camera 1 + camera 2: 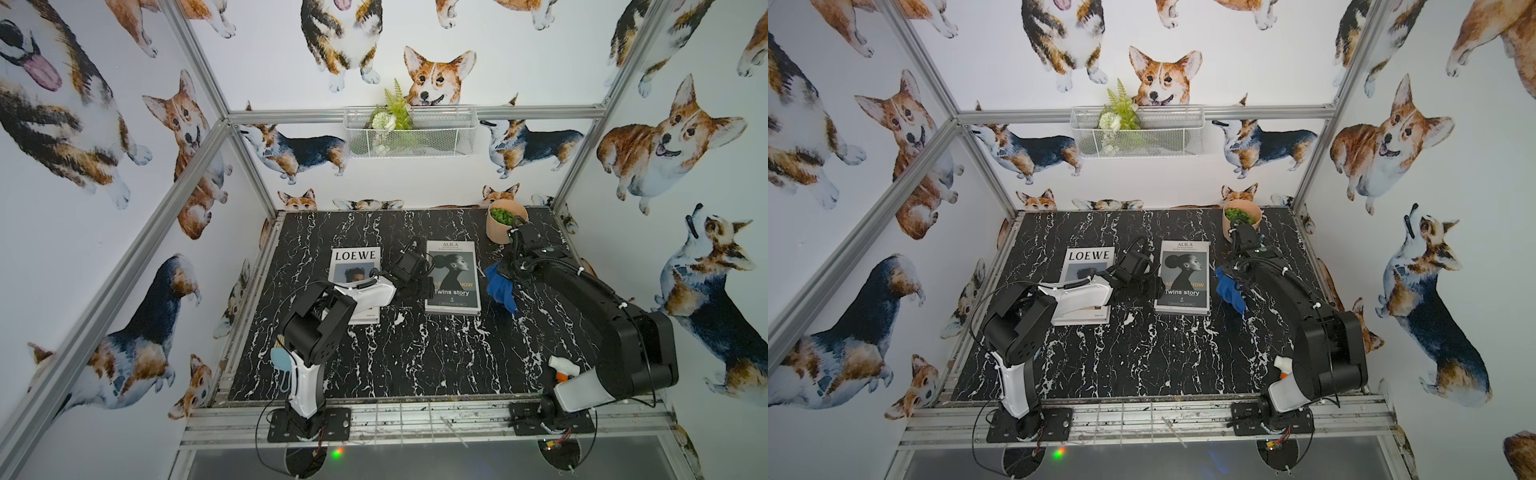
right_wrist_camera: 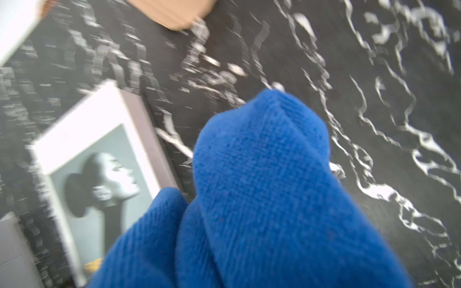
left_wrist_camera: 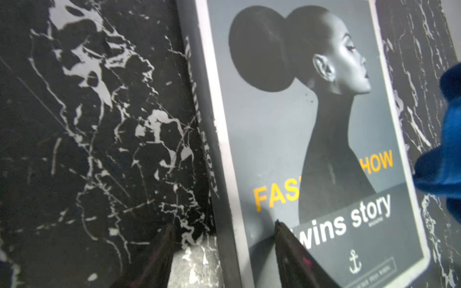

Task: Wipe the cover of the book
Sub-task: Pick up the cleaning item at the center of the board, then wipe the dirt from the cover of the book.

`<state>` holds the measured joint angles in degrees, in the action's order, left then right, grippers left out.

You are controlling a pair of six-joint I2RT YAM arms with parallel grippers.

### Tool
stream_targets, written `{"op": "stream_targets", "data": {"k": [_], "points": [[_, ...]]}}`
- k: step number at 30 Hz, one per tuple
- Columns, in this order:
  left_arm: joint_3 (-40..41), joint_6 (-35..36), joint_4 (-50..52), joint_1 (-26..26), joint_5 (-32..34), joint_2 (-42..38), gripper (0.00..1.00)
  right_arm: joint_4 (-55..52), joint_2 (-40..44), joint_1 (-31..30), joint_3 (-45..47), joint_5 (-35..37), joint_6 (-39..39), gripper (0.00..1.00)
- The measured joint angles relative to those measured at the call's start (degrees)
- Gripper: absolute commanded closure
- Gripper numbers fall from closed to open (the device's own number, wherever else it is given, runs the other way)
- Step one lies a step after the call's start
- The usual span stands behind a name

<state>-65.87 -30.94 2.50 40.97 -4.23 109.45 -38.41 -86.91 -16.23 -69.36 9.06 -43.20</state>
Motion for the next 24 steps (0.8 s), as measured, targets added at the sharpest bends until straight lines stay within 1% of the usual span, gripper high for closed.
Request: {"op": "stream_targets", "data": {"k": [3,7,12,16,18,24], "points": [[1.5,-0.4,-0.4,0.5,1.0,-1.0,0.36,-2.3,-3.9,-3.4,-8.6,1.5,2.2,1.00],[1.6,-0.7,-0.8,0.7,1.7,-0.7,0.38,-3.8,-12.8,-7.5,-17.7,2.9,4.5,1.00],[0.9,-0.8,-1.4,0.7,1.7,0.2,0.39,-4.5,-24.9,-12.5,-24.6,2.8,6.2,1.00],[1.7,-1.0,-2.2,0.7,2.1,-0.4,0.40,-4.9,-34.7,-15.0,-30.1,0.2,6.9,1.00],[1.8,-1.0,-2.1,0.7,2.2,-0.5,0.41,-4.7,-37.0,-15.3,-33.1,-0.8,6.7,1.00],[2.2,-1.0,-2.4,0.8,2.3,-0.6,0.43,-2.8,-41.2,-16.0,-37.8,-4.7,5.3,1.00]]}}
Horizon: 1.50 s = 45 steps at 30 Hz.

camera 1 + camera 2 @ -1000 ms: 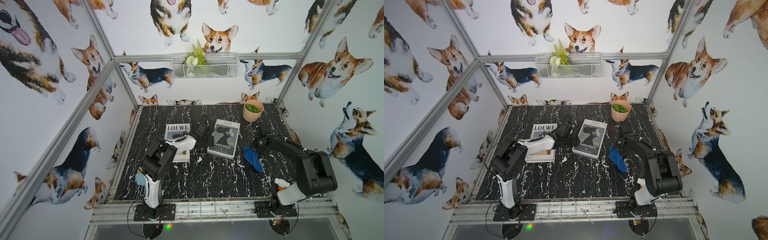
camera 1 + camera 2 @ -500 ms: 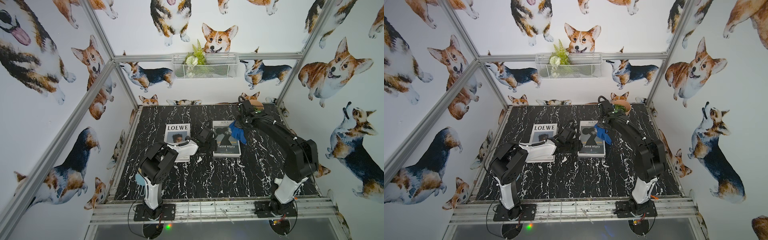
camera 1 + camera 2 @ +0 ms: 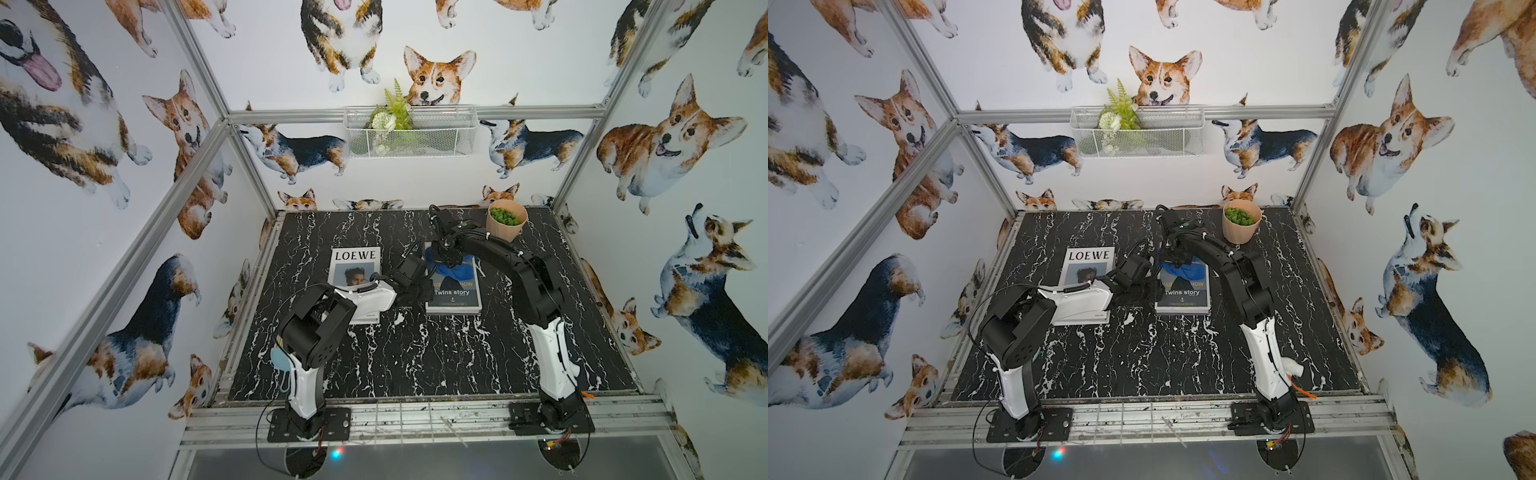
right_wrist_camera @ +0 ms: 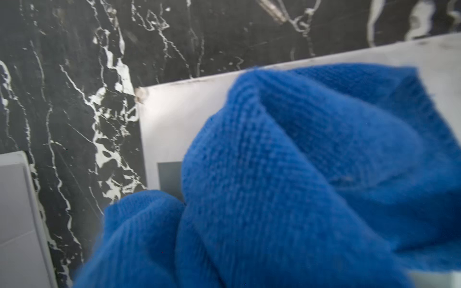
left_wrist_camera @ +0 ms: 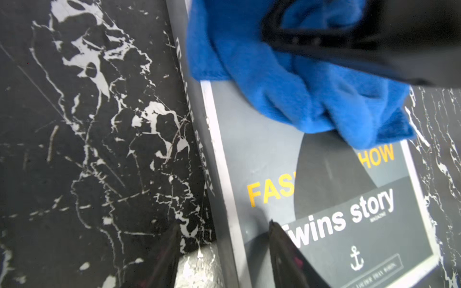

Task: Wipe the cover of the book
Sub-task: Wipe the dirt from the cover of the book.

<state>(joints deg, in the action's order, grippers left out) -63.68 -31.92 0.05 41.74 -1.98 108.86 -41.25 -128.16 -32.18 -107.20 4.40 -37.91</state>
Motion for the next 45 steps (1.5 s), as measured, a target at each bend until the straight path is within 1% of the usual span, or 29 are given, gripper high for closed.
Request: {"op": "stream_targets", "data": {"k": [3,5,7,11,14,16,20,23,27,33,34,37,38,42,45], "points": [[1.1,-0.6,-0.8,0.0,0.3,-0.6,0.43,-0.1,-1.1,0.0,-1.6,-0.5,0.1,1.00],[1.7,-1.2,-1.3,-0.1,0.4,-0.8,0.44,0.0,-0.9,0.5,-1.2,-0.5,0.2,1.00],[1.9,-1.4,-1.8,-0.1,0.4,-0.8,0.45,1.7,1.0,1.8,2.3,-1.3,0.3,1.00],[2.5,-2.7,-2.8,-0.2,1.2,-0.8,0.45,3.2,6.7,6.4,10.5,-1.4,0.4,1.00],[2.9,-3.2,-3.4,-0.3,1.4,-0.9,0.46,3.5,9.2,8.8,13.6,-0.8,0.7,1.00],[3.3,-3.7,-3.9,-0.3,1.5,-1.1,0.46,3.6,9.7,9.2,14.3,0.0,1.2,1.00],[4.8,-4.3,-4.8,-0.2,1.3,-2.2,0.54,4.3,9.6,8.9,14.8,0.3,1.7,1.00],[7.0,-5.0,-6.3,0.2,0.8,-3.7,0.54,5.6,8.4,8.6,14.4,0.3,1.6,1.00],[9.2,-5.8,-7.8,1.8,0.3,-5.0,0.51,8.3,6.0,7.4,12.5,-0.3,1.5,1.00],[9.0,-5.6,-10.0,3.3,-0.2,-3.5,0.52,10.0,5.6,7.1,11.6,-3.4,1.6,1.00],[9.0,-5.6,-10.3,3.5,-0.3,-3.2,0.54,9.9,5.6,7.1,11.3,-4.0,1.7,1.00],[8.9,-5.4,-11.8,4.1,-0.3,-2.4,0.65,7.9,6.2,7.0,10.6,-5.5,2.2,1.00],[8.9,-5.4,-12.5,4.2,-0.3,-2.1,0.67,6.2,6.8,7.0,10.6,-5.8,2.8,1.00],[9.6,-5.4,-14.1,4.4,-0.2,-1.7,0.68,0.5,10.2,7.5,10.8,-4.5,5.1,1.00],[10.1,-6.1,-15.2,4.5,-0.1,-2.0,0.69,-1.8,12.7,9.4,12.6,-2.7,6.4,1.00]]}}
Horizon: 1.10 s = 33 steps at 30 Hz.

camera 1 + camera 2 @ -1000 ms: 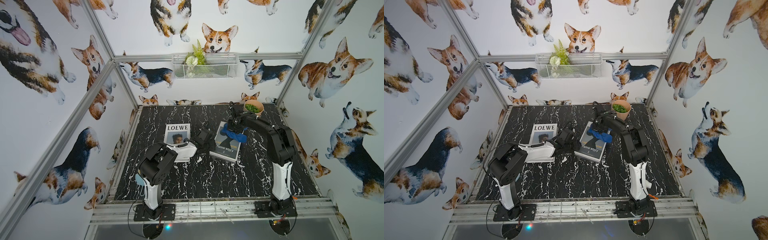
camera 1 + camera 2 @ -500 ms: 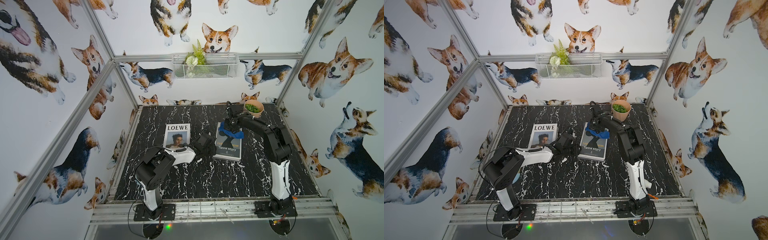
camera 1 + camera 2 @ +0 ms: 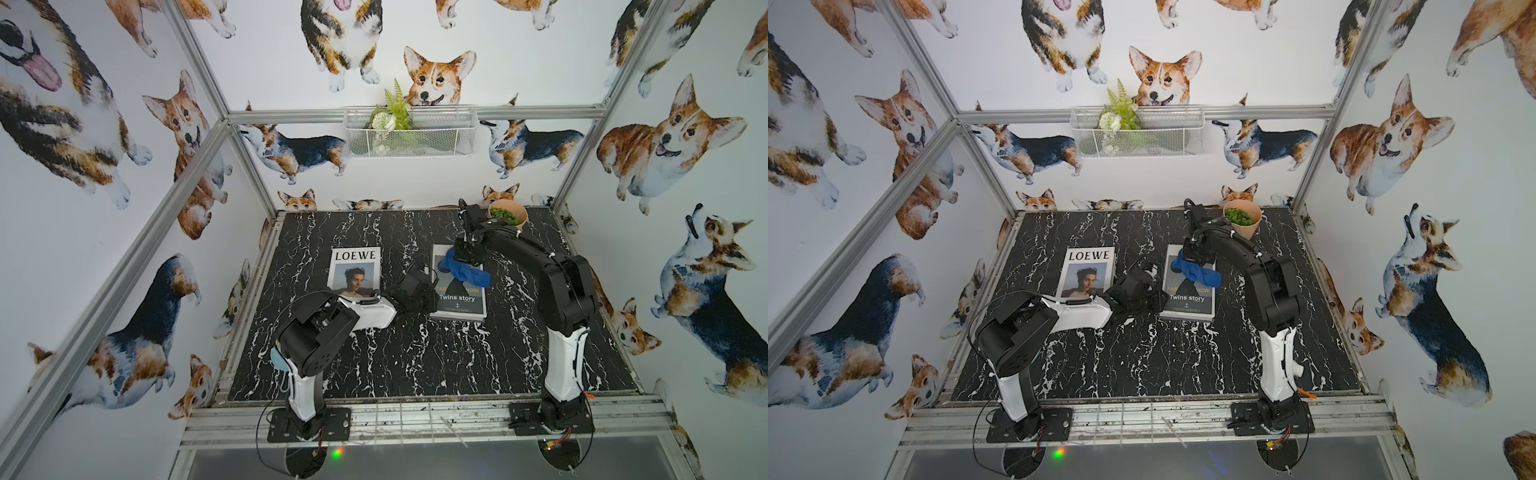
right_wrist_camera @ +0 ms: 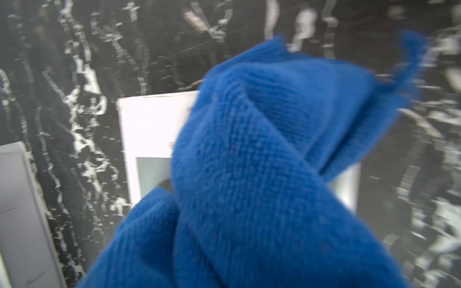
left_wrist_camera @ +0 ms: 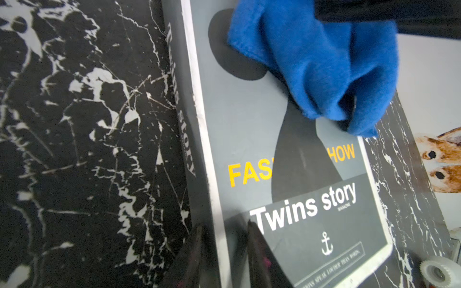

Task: Wipe the cover of the book
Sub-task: Wipe the dirt from the cover of the book.

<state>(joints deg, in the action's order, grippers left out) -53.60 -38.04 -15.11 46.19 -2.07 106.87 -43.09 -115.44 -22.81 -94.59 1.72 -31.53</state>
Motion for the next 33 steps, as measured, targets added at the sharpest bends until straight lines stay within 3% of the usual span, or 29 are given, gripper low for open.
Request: {"op": "stream_targets", "data": {"k": [7,14,18,26,33], "points": [[0.3,-0.8,-0.1,0.6,1.4,-0.8,0.72,-1.1,-0.7,0.2,2.8,2.4,0.0,1.00],[0.7,-1.7,-0.2,0.7,2.6,-0.9,0.73,0.7,-7.7,-6.7,-5.4,1.7,-0.4,1.00],[0.7,-2.3,-0.4,0.9,2.8,-0.9,0.73,0.7,-7.9,-6.0,-5.7,-0.4,-0.4,1.00],[0.6,-3.1,0.4,1.2,3.7,-1.4,0.73,0.0,3.2,1.8,7.7,1.0,-0.1,1.00],[0.3,-3.3,1.0,1.6,4.5,-1.4,0.73,0.3,10.1,0.6,17.6,1.3,-1.2,1.00]]}}
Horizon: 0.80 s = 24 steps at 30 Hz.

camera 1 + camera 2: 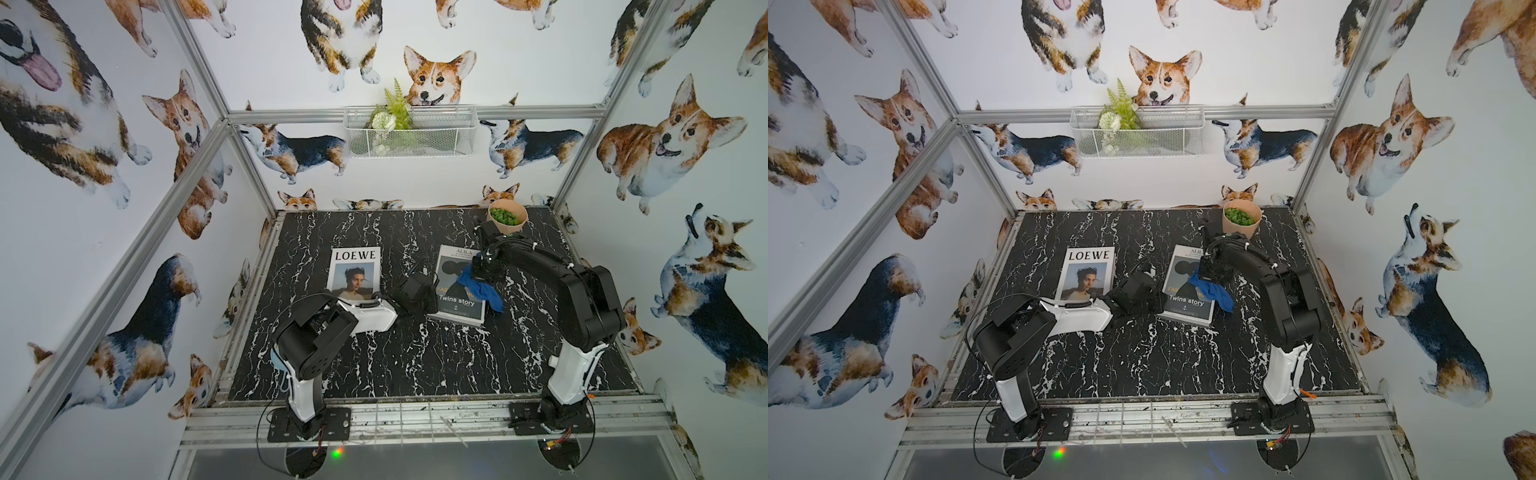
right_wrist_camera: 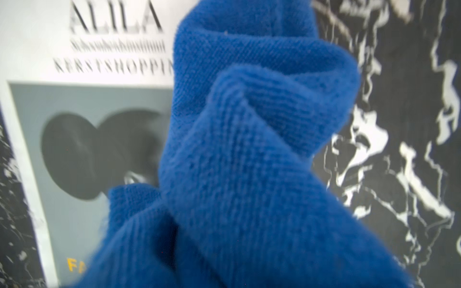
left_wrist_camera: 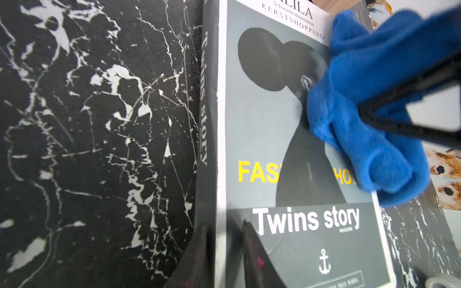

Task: Wipe the cover of the book
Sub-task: Wipe the dirt from the cover of the book.

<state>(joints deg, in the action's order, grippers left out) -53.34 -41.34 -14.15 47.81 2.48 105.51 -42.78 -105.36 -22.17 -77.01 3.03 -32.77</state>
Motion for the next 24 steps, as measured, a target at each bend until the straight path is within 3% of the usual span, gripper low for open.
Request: {"op": "stream_targets", "data": {"k": [11,17,24], "points": [[-0.4,-0.7,1.0,0.5,1.1,0.0,0.73,5.8,-7.1,-10.3,-5.7,-0.5,-2.3,1.00],[0.1,-1.0,1.4,0.6,1.2,-0.7,0.73,7.9,-1.1,-6.4,1.1,-3.4,-2.3,1.00],[0.9,-1.5,0.9,0.6,1.2,-1.2,0.74,1.6,7.1,-4.0,8.5,0.0,-2.6,1.00]]}}
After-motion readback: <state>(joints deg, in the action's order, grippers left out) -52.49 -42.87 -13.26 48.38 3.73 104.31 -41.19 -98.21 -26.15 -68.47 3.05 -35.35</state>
